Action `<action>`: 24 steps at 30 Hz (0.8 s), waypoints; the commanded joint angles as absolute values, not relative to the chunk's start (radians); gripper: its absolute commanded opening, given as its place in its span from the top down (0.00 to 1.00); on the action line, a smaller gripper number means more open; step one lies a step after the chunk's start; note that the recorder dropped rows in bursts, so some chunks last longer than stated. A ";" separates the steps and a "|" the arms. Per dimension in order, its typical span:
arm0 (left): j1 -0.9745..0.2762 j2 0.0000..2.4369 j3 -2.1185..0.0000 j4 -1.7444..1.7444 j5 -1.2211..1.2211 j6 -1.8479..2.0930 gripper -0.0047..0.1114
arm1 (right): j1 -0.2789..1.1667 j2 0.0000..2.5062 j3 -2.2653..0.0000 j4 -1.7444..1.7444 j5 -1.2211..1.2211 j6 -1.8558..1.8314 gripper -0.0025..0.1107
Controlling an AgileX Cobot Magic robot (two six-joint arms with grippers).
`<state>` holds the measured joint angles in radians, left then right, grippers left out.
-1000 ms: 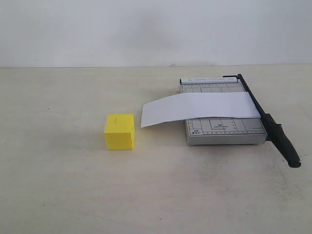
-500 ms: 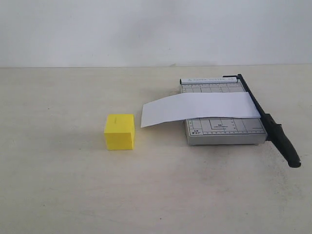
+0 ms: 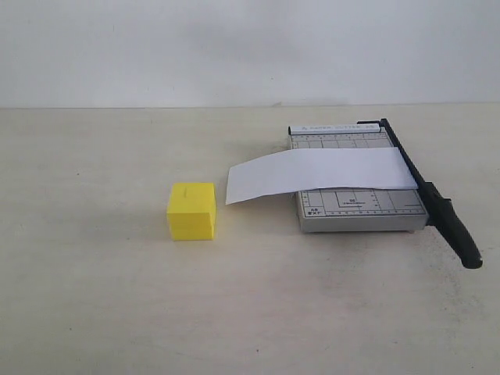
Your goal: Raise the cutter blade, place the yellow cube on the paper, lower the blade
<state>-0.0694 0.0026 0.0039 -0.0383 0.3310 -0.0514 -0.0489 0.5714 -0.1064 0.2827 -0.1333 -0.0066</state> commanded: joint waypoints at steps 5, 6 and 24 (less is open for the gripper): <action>-0.068 0.000 0.000 -0.036 0.315 -0.058 0.92 | -0.049 1.148 -0.459 0.145 0.043 -0.107 0.96; -0.068 0.000 0.000 -0.036 0.315 -0.058 0.92 | -0.049 1.171 -0.495 0.145 0.115 -0.182 0.89; -0.068 0.000 0.000 -0.036 0.315 -0.058 0.92 | -0.026 1.379 -0.525 0.415 0.143 -0.394 0.45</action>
<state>-0.0694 0.0026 0.0039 -0.0383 0.3310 -0.0514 -0.0445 1.3324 -0.5065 0.4092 0.1456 -0.3785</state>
